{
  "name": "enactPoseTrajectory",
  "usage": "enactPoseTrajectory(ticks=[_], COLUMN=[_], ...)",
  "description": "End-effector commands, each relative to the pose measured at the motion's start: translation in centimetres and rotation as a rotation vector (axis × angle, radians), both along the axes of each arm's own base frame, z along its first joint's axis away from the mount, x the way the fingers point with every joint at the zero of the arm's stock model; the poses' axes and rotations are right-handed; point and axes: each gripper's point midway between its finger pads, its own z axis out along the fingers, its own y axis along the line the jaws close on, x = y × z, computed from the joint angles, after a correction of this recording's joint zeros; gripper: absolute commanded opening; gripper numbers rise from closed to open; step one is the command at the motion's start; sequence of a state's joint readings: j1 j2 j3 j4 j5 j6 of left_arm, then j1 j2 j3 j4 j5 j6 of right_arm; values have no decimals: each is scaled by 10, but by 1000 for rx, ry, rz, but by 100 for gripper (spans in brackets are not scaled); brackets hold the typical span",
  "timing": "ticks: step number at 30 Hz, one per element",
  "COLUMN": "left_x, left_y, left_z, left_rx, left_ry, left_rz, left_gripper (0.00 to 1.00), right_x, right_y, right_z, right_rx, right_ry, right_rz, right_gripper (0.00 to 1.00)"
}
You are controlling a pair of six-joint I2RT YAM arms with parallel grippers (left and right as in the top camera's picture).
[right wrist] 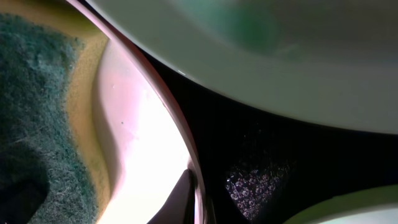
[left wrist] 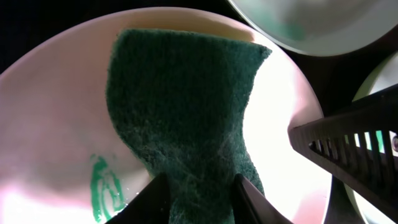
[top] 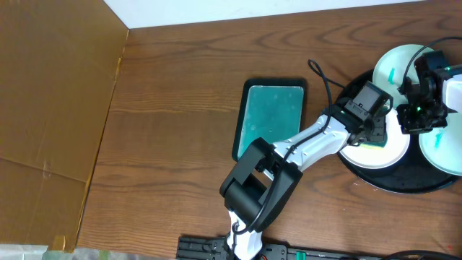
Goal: Clean dirty plates on tray and stack at the side
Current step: 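Scrub the front plate with the sponge in the left gripper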
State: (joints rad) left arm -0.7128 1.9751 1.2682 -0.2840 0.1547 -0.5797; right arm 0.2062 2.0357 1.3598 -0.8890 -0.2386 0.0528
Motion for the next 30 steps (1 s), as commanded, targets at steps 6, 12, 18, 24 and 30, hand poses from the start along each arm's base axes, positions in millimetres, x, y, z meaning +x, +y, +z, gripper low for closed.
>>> enactPoseTrajectory(ticks=[6, 12, 18, 24, 30], left_x=[2, 2, 2, 4, 19], left_y=[9, 9, 9, 8, 27], left_z=[-19, -19, -19, -12, 7], left_rx=[64, 63, 63, 72, 158], left_ry=[6, 5, 5, -29, -129], left_rz=[22, 22, 21, -19, 35], left_gripper=[26, 83, 72, 70, 71], right_x=[-1, -1, -1, -1, -1], right_y=[1, 1, 1, 1, 1], right_z=[-7, -7, -7, -7, -7], right_rx=[-3, -3, -3, -3, -3], right_ry=[5, 5, 5, 5, 4], right_rz=[6, 6, 7, 6, 7], right_gripper=[6, 6, 6, 7, 8])
